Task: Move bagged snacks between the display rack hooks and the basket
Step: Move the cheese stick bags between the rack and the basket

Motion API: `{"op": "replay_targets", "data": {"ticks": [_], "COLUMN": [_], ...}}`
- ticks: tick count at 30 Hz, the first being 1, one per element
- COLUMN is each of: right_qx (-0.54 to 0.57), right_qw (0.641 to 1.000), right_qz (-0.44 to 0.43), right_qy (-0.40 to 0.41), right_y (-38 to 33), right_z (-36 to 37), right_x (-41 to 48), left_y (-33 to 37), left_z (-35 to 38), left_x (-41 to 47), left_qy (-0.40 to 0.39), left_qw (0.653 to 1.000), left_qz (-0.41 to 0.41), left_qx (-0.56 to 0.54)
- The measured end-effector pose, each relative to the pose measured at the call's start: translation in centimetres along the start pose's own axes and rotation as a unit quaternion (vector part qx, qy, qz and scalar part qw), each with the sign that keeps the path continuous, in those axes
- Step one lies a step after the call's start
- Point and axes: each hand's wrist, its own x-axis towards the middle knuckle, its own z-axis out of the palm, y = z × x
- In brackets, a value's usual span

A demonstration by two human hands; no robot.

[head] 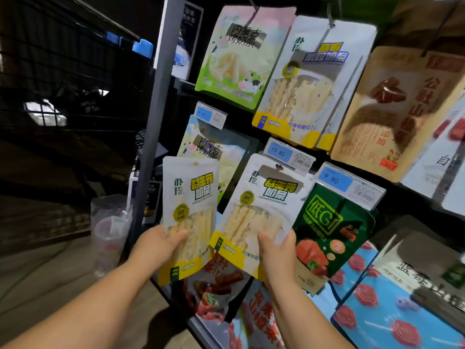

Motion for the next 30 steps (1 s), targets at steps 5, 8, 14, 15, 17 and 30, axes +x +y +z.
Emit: {"op": "replay_targets", "data": {"ticks": [5,8,14,15,17,30], "right_qx": [-0.031,-0.049,-0.064,-0.062,-0.06,-0.015], "right_qw": [0.999,0.998,0.996,0.996,0.995,0.955], "right_qz": [0.032,0.042,0.057,0.062,0.075,0.08], "right_qy": [-0.003,-0.011,-0.016,-0.009,0.007,-0.287], "right_y": [0.5,0.7,1.4,1.4,1.5,0.4], "right_z": [0.2,0.0,-0.4,-0.3,-0.3,1.7], "right_x": [1.7,2.6,3.5,3.5,3.6,-2.6], "left_y": [-0.1,-0.1,-0.5,-0.6,-1.0,-0.7], "left_z": [0.1,0.0,0.0,0.0,-0.1,0.7], "left_x": [0.0,0.0,0.0,0.1,0.3,-0.4], "left_qy": [-0.006,-0.01,-0.047,-0.057,-0.078,-0.228], "left_qw": [1.0,1.0,0.998,0.997,0.995,0.948], "left_qz": [-0.002,-0.001,-0.008,-0.011,-0.018,-0.017], "left_qx": [-0.001,-0.017,-0.036,-0.04,-0.052,-0.223]}}
